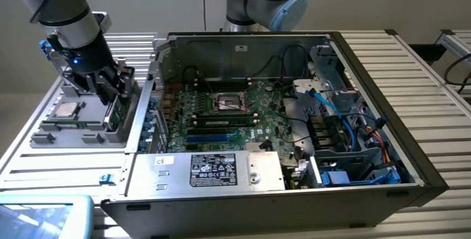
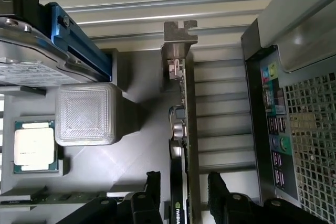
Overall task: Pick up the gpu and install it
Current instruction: 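Pick up the gpu and move the gpu toward the slot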
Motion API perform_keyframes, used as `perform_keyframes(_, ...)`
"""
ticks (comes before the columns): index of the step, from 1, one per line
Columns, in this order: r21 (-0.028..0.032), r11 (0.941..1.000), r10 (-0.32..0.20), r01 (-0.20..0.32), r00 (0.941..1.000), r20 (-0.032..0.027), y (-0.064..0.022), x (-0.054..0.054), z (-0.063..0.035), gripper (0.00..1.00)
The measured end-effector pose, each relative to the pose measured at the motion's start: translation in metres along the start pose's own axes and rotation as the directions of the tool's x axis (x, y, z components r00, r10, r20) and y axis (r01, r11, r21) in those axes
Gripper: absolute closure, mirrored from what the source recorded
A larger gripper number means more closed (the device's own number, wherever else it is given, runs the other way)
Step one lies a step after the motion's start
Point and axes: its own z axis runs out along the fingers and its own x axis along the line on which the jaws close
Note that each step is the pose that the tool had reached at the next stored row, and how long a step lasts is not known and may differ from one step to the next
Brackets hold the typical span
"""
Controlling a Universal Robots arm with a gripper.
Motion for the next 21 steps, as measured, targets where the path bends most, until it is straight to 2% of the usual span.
perform_keyframes(4,-0.0062,1.0,-0.004,0.004,1.0,0.0027,0.0001,0.0,0.0031,0.5)
perform_keyframes(11,-0.0066,1.0,-0.005,0.005,1.0,0.0038,0.0016,0.002,0.0054,0.5)
perform_keyframes(15,-0.0073,1.0,-0.005,0.005,0.9999,0.0101,0.0026,0.003,0.0102,0.5)
perform_keyframes(21,-0.0089,0.9999,-0.006,0.006,0.9999,0.0115,0.0036,0.005,0.0141,0.5)
